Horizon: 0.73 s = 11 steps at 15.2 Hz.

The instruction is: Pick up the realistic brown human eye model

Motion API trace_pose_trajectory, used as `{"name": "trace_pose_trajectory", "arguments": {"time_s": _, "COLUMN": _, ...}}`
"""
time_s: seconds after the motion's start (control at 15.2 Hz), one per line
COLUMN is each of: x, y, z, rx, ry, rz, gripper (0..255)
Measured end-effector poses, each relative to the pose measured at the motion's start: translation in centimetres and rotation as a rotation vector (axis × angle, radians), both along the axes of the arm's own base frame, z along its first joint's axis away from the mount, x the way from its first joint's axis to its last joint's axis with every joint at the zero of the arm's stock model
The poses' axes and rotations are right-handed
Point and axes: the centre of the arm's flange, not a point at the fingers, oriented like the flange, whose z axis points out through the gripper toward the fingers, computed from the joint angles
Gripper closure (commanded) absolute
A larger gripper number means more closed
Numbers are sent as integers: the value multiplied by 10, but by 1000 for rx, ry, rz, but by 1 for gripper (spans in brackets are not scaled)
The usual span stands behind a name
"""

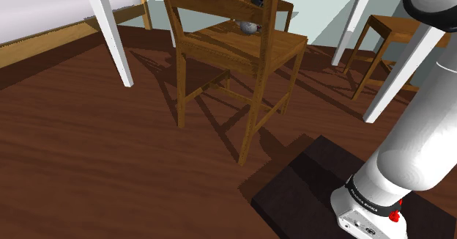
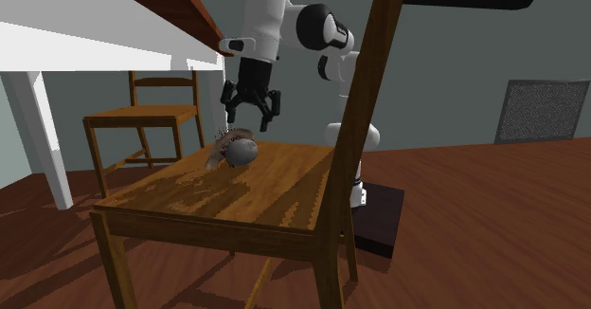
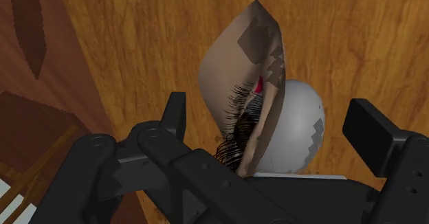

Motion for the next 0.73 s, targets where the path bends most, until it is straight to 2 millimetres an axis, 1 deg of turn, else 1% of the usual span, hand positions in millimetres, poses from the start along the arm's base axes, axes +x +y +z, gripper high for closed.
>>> {"name": "trace_pose_trajectory", "arguments": {"time_s": 0.13, "x": 0, "y": 0, "z": -12, "rx": 0, "ry": 3, "rz": -1, "gripper": 0}}
{"name": "trace_pose_trajectory", "arguments": {"time_s": 0.2, "x": 0, "y": 0, "z": -14, "rx": 0, "ry": 3, "rz": -1, "gripper": 255}}
{"name": "trace_pose_trajectory", "arguments": {"time_s": 0.73, "x": -1, "y": 1, "z": -16, "rx": 0, "ry": 2, "rz": 0, "gripper": 255}}
